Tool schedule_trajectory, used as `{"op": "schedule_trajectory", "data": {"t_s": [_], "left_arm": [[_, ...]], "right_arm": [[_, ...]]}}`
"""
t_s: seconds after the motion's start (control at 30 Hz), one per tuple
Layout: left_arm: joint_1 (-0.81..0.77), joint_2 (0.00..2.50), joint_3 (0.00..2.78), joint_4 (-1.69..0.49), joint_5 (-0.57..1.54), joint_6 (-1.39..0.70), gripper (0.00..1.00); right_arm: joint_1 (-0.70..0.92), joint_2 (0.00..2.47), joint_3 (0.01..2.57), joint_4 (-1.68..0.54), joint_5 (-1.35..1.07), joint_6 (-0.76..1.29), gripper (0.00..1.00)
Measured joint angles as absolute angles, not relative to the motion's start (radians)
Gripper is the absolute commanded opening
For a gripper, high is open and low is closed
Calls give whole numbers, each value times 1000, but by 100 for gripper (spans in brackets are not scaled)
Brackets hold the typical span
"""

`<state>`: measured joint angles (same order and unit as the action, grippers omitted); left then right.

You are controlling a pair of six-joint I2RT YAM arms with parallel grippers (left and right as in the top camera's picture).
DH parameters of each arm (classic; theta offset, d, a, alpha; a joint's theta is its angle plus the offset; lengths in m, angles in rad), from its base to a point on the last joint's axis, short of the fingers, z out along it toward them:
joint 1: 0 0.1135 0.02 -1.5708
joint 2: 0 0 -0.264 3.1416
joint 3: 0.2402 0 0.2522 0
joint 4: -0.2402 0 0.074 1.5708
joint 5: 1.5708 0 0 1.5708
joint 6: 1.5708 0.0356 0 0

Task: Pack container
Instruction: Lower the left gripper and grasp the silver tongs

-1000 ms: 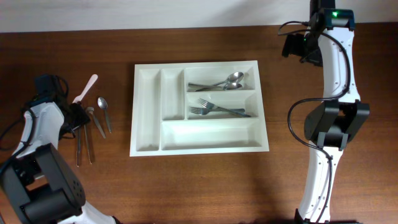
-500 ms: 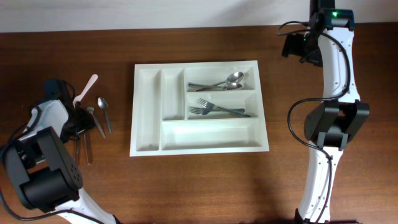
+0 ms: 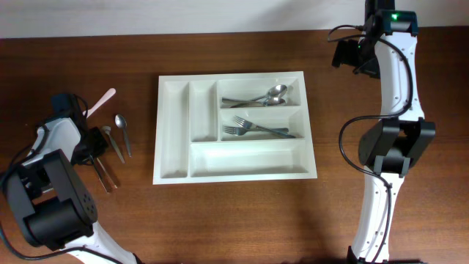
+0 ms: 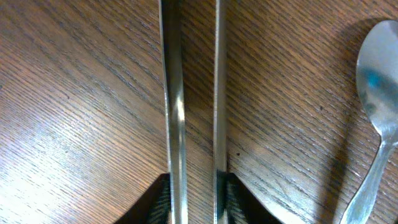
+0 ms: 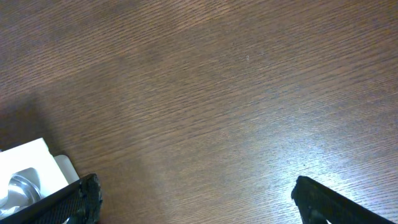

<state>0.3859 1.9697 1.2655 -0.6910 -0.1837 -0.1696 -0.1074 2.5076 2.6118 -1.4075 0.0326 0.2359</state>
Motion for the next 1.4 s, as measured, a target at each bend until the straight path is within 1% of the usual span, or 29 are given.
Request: {"op": "schedule_trajectory", "data": {"t_s": [0.13, 0.17, 0.73, 0.93, 1.0, 1.03, 1.07, 1.1, 1.13, 1.2, 1.3, 1.33, 1.4], "left_arm": [[386, 1970, 1266, -691, -184, -169, 3], [385, 1970, 1267, -691, -184, -167, 2], [386, 1969, 1269, -692, -172, -166, 2], [386, 1969, 1269, -691, -172, -223, 7], [386, 1970, 1269, -691, -172, -261, 15], [386, 1969, 1269, -691, -172, -276, 21], [386, 1969, 1269, -691, -170, -297, 31], [386, 1970, 1269, -692, -169, -315, 37], [386, 1970, 1269, -692, -168, -336, 40], [386, 1970, 1269, -692, -161, -380, 42], [386, 1971, 1269, -692, -157, -424, 41], [386, 1971, 1269, -692, -157, -434, 34], [386, 1971, 1269, -692, -155, -456, 17]], "right_arm": [[-107, 2508, 2612, -1407, 33, 236, 99], [-107, 2508, 2612, -1408, 33, 236, 99], [-107, 2508, 2612, -1410, 33, 236, 99], [-107, 2508, 2612, -1410, 33, 236, 99], [-107, 2508, 2612, -1410, 33, 236, 99], [-107, 2508, 2612, -1410, 33, 236, 99], [-107, 2508, 2612, -1410, 33, 236, 99], [-107, 2508, 2612, -1410, 33, 236, 99], [-107, 2508, 2612, -1410, 33, 236, 99], [-107, 2508, 2612, -1410, 33, 236, 99], [-107, 2508, 2612, -1410, 33, 236, 99], [-107, 2508, 2612, -1410, 33, 236, 99], [-107, 2508, 2612, -1410, 33, 236, 99]]}}
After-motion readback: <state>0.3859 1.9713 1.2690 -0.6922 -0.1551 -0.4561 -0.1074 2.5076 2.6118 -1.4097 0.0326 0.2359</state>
